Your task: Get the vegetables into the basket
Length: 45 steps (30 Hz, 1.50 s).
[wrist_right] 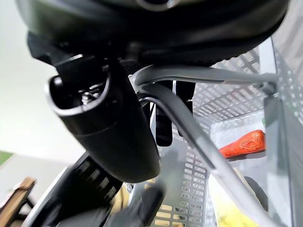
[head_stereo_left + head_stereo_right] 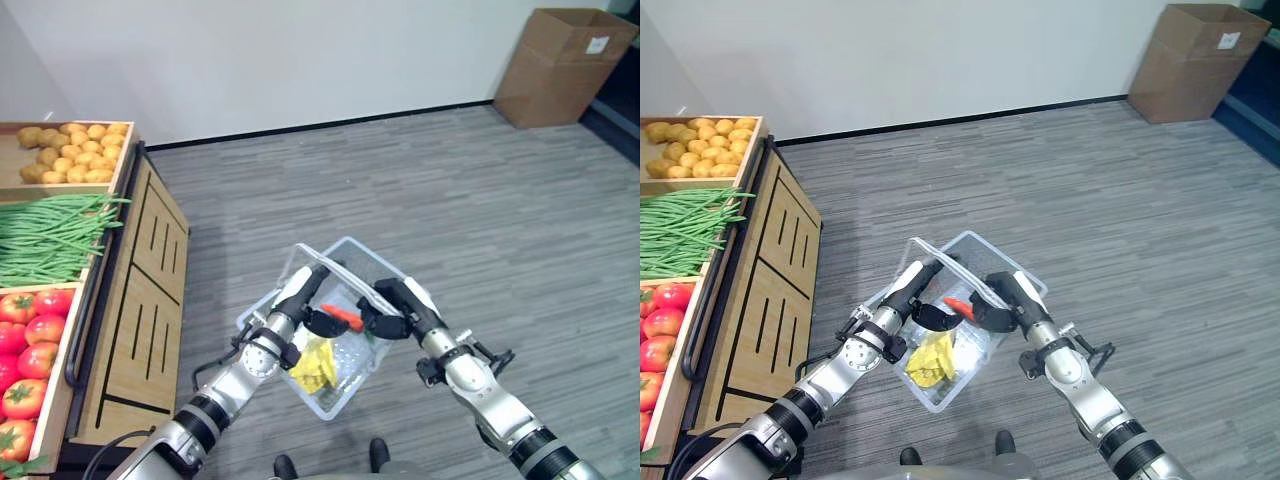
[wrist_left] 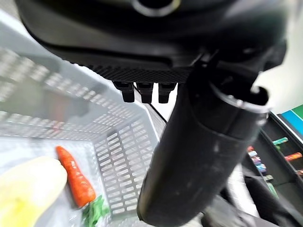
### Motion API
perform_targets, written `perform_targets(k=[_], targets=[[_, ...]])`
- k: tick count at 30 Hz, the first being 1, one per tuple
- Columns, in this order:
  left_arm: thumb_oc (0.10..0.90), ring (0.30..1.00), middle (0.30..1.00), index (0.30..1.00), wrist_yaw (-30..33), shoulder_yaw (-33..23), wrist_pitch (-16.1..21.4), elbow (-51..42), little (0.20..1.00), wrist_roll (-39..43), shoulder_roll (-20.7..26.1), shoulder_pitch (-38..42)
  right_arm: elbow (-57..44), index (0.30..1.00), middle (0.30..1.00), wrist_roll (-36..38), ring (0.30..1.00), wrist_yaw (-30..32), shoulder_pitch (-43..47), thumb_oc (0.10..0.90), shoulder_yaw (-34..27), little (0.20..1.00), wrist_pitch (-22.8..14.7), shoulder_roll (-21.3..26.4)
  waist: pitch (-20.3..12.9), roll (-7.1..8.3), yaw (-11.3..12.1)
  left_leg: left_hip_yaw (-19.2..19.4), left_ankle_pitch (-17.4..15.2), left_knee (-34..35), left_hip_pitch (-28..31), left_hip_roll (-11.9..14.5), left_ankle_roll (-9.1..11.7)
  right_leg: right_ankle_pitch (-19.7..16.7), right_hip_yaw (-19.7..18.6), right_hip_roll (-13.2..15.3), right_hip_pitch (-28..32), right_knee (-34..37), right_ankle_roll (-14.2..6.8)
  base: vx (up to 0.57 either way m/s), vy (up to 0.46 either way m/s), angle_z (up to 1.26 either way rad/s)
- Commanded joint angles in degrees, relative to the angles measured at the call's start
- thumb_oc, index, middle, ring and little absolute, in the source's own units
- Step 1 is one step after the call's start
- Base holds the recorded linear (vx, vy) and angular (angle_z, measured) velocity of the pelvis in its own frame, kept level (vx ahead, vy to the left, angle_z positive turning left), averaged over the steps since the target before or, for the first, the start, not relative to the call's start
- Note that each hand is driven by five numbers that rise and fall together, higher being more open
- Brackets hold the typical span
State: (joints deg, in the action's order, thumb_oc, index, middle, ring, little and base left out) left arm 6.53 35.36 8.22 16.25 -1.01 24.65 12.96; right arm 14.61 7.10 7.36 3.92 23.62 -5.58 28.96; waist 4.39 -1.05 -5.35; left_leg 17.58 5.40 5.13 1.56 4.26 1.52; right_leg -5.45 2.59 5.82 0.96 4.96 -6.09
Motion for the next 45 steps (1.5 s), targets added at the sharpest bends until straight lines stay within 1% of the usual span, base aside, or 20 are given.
perform_targets(k=[1, 5, 9, 13, 16, 17, 18, 19, 22, 23, 24, 25, 27, 28, 29, 32, 33, 34, 35, 45], targets=[[0.900, 1.000, 1.000, 1.000, -4.78, 0.72, 7.21, -7.54, 1.000, 8.83, 1.80, 4.07, -1.22, 0.300, 0.300, -2.75, 0.300, 6.13, 5.97, 0.400, -7.18, 0.300, -6.75, -2.92, -4.88, 2.22, 1.50, -3.67, -3.85, -0.13, 0.77, 0.86, 1.82, 0.84, 1.37, 3.05, -1.13, -0.23, -3.51, -0.01, 0.004, 0.14], [0.900, 1.000, 1.000, 1.000, -10.67, -0.62, 7.65, -16.01, 1.000, 18.42, 6.80, -1.82, 8.44, 0.300, 0.300, -8.27, 0.300, 8.23, 6.72, 0.400, -9.14, 0.300, -5.22, -2.66, -4.65, 2.23, 2.67, -4.54, -3.82, -0.13, 0.65, 0.72, 1.77, 0.88, 2.07, 3.11, -0.71, -0.15, -3.45, -0.01, -0.003, 0.19], [0.900, 1.000, 1.000, 1.000, -13.94, -2.26, 6.79, -15.33, 1.000, 23.83, 9.61, -8.03, 20.30, 0.300, 0.300, -8.80, 0.300, 8.65, 7.76, 0.400, -10.22, 0.300, -4.31, -2.44, -4.49, 2.21, 3.69, -5.03, -3.65, -0.13, 0.44, 0.67, 1.81, 0.85, 2.30, 3.10, -0.69, -0.08, -3.46, -0.02, -0.003, 0.14], [0.900, 1.000, 1.000, 1.000, -14.03, -5.83, 5.71, -4.91, 1.000, 22.10, 8.39, -13.74, 30.05, 0.300, 0.300, -8.12, 0.300, 7.93, 7.20, 0.400, -10.92, 0.300, -4.31, -1.96, -4.17, 2.21, 4.29, -5.55, -3.31, -0.13, 0.18, 0.56, 1.84, 0.75, 2.52, 3.07, -0.89, -0.11, -3.30, -0.01, -0.002, 0.01], [0.900, 1.000, 1.000, 1.000, -11.84, -10.34, 4.86, 9.14, 1.000, 17.60, 4.67, -16.93, 37.74, 0.300, 0.300, -7.98, 0.300, 7.61, 5.95, 0.400, -12.52, 0.300, -4.02, -1.88, -3.99, 2.25, 4.72, -5.81, -2.98, -0.13, -0.18, 0.66, 1.92, 0.65, 2.81, 3.04, -1.05, -0.06, -3.23, 0.00, 0.000, 0.00], [0.900, 1.000, 1.000, 1.000, -11.82, -10.32, 5.01, 9.37, 1.000, 17.52, 4.51, -16.85, 37.80, 0.300, 0.300, -7.96, 0.300, 7.61, 6.00, 0.400, -12.47, 0.300, -4.06, -1.82, -4.00, 2.19, 4.67, -5.84, -2.99, -0.13, -0.19, 0.66, 1.92, 0.66, 2.84, 3.04, -1.04, -0.06, -3.23, 0.00, 0.000, 0.00], [0.900, 1.000, 1.000, 1.000, -10.81, -11.95, 4.53, 14.80, 1.000, 15.96, 2.79, -17.20, 40.16, 0.300, 0.300, -8.35, 0.300, 7.28, 5.65, 0.400, -12.67, 0.300, -3.86, -1.76, -3.94, 2.26, 4.83, -5.92, -2.86, -0.13, -0.30, 0.69, 1.96, 0.65, 2.93, 3.03, -1.12, -0.06, -3.19, -0.02, -0.024, 0.06], [0.900, 1.000, 1.000, 1.000, -9.13, -15.03, 3.71, 25.63, 1.000, 11.97, -0.91, -17.53, 44.58, 0.300, 0.300, -9.23, 0.300, 7.03, 4.92, 0.400, -13.71, 0.300, -3.53, -1.06, -3.66, 2.10, 4.91, -6.23, -2.79, -0.13, -0.31, 0.74, 2.03, 0.84, 3.15, 2.95, -0.98, -0.12, -3.10, -0.03, -0.031, 0.06], [0.900, 1.000, 1.000, 1.000, -6.44, -18.72, 2.48, 39.05, 1.000, 6.27, -4.68, -16.82, 51.17, 0.300, 0.300, -9.74, 0.300, 6.51, 4.81, 0.400, -15.18, 0.300, -2.90, -0.51, -3.66, 1.96, 5.03, -6.23, -2.43, -0.13, -0.80, 0.87, 2.15, 0.70, 3.27, 2.83, -1.32, -0.04, -2.92, -0.01, -0.022, 0.07], [0.900, 1.000, 1.000, 1.000, -6.38, -18.74, 2.59, 39.22, 1.000, 6.20, -4.79, -16.72, 51.23, 0.300, 0.300, -9.74, 0.300, 6.51, 4.89, 0.400, -15.16, 0.300, -2.95, -0.47, -3.61, 1.92, 5.01, -6.23, -2.44, -0.13, -0.78, 0.88, 2.16, 0.71, 3.27, 2.83, -1.31, -0.04, -2.92, -0.01, -0.015, 0.08], [0.900, 1.000, 1.000, 1.000, -5.14, -20.65, 1.85, 45.87, 1.000, 4.26, -6.70, -15.88, 54.85, 0.300, 0.300, -10.19, 0.300, 6.50, 5.21, 0.400, -15.57, 0.300, -2.48, 0.05, -3.50, 1.80, 5.01, -6.15, -2.42, -0.13, -0.83, 0.95, 2.28, 0.63, 3.16, 2.78, -1.41, 0.04, -2.80, -0.01, -0.016, 0.07], [0.900, 1.000, 1.000, 1.000, -4.23, -21.53, 1.42, 49.48, 1.000, 2.06, -7.32, -15.23, 56.36, 0.300, 0.300, -9.86, 0.300, 6.29, 5.49, 0.400, -16.09, 0.300, -2.31, 0.22, -3.42, 1.74, 5.02, -6.17, -2.39, -0.13, -0.86, 1.02, 2.34, 0.64, 3.16, 2.73, -1.44, 0.04, -2.74, -0.02, -0.021, 0.06], [0.900, 1.000, 1.000, 1.000, -3.23, -22.96, 0.89, 53.93, 1.000, -0.44, -8.23, -14.59, 58.56, 0.300, 0.300, -9.42, 0.300, 6.63, 5.73, 0.400, -16.99, 0.300, -2.27, 0.41, -3.37, 1.57, 5.03, -6.10, -2.31, -0.13, -1.02, 1.15, 2.49, 0.68, 3.28, 2.67, -1.56, 0.04, -2.71, 0.00, 0.000, 0.00], [0.900, 1.000, 1.000, 1.000, -3.21, -22.97, 0.91, 53.98, 1.000, -0.45, -8.26, -14.55, 58.58, 0.300, 0.300, -9.42, 0.300, 6.63, 5.76, 0.400, -16.98, 0.300, -2.29, 0.43, -3.36, 1.56, 5.02, -6.10, -2.31, -0.13, -1.02, 1.15, 2.49, 0.67, 3.28, 2.66, -1.56, 0.04, -2.71, 0.00, -0.017, -0.05], [0.900, 1.000, 1.000, 1.000, -1.65, -24.79, -0.11, 57.78, 1.000, -2.30, -8.80, -14.53, 58.81, 0.300, 0.300, -9.99, 0.300, 6.53, 5.42, 0.400, -16.74, 0.300, -2.11, 0.32, -3.36, 1.63, 4.92, -5.94, -2.32, -0.13, -1.07, 1.29, 2.62, 0.73, 3.15, 2.55, -1.68, 0.04, -2.63, 0.01, -0.020, -0.05], [0.900, 1.000, 1.000, 1.000, -0.64, -26.04, -1.02, 60.69, 1.000, -4.50, -9.54, -14.99, 60.33, 0.300, 0.300, -11.32, 0.300, 6.04, 4.64, 0.400, -16.03, 0.300, -1.89, 0.25, -3.41, 1.74, 5.05, -5.88, -2.35, -0.13, -1.05, 1.50, 2.78, 0.94, 3.19, 2.41, -1.71, 0.04, -2.56, 0.01, -0.028, -0.03], [0.900, 1.000, 1.000, 1.000, -0.43, -26.28, -1.20, 61.10, 1.000, -5.11, -9.79, -15.27, 60.33, 0.377, 0.377, -10.83, 0.377, 6.10, 4.50, 0.455, -16.41, 0.377, -1.94, 0.00, -3.38, 1.77, 5.04, -5.85, -2.35, -0.13, -1.05, 1.55, 2.81, 0.98, 3.16, 2.36, -1.75, 0.04, -2.52, 0.01, -0.027, -0.05], [0.900, 1.000, 1.000, 1.000, -0.28, -26.40, -1.41, 61.55, 1.000, -5.49, -10.01, -15.32, 60.53, 0.558, 0.558, -10.48, 0.558, 6.03, 4.33, 0.584, -16.66, 0.558, -1.94, -0.26, -3.39, 1.78, 5.09, -5.86, -2.33, -0.13, -1.04, 1.57, 2.84, 1.01, 3.19, 2.31, -1.76, 0.04, -2.50, 0.01, -0.026, -0.03], [0.900, 1.000, 1.000, 1.000, -0.21, -26.35, -1.56, 61.87, 1.000, -5.89, -10.14, -15.40, 60.58, 1.000, 1.000, -10.27, 1.000, 6.03, 4.22, 0.900, -16.71, 1.000, -1.87, -0.49, -3.43, 1.81, 5.08, -5.87, -2.30, -0.13, -1.07, 1.66, 2.88, 1.01, 3.20, 2.27, -1.80, 0.04, -2.46, 0.00, 0.000, 0.00], [0.900, 1.000, 1.000, 1.000, 0.42, -26.53, -1.99, 62.49, 1.000, -5.48, -11.05, -15.51, 63.60, 1.000, 1.000, -9.35, 1.000, 5.49, 2.47, 0.900, -16.96, 1.000, -1.32, -2.56, -3.41, 1.90, 5.27, -6.38, -2.32, -0.13, -0.86, 1.92, 3.02, 1.47, 3.60, 1.92, -1.41, 0.04, -2.29, 0.00, 0.000, 0.00]])
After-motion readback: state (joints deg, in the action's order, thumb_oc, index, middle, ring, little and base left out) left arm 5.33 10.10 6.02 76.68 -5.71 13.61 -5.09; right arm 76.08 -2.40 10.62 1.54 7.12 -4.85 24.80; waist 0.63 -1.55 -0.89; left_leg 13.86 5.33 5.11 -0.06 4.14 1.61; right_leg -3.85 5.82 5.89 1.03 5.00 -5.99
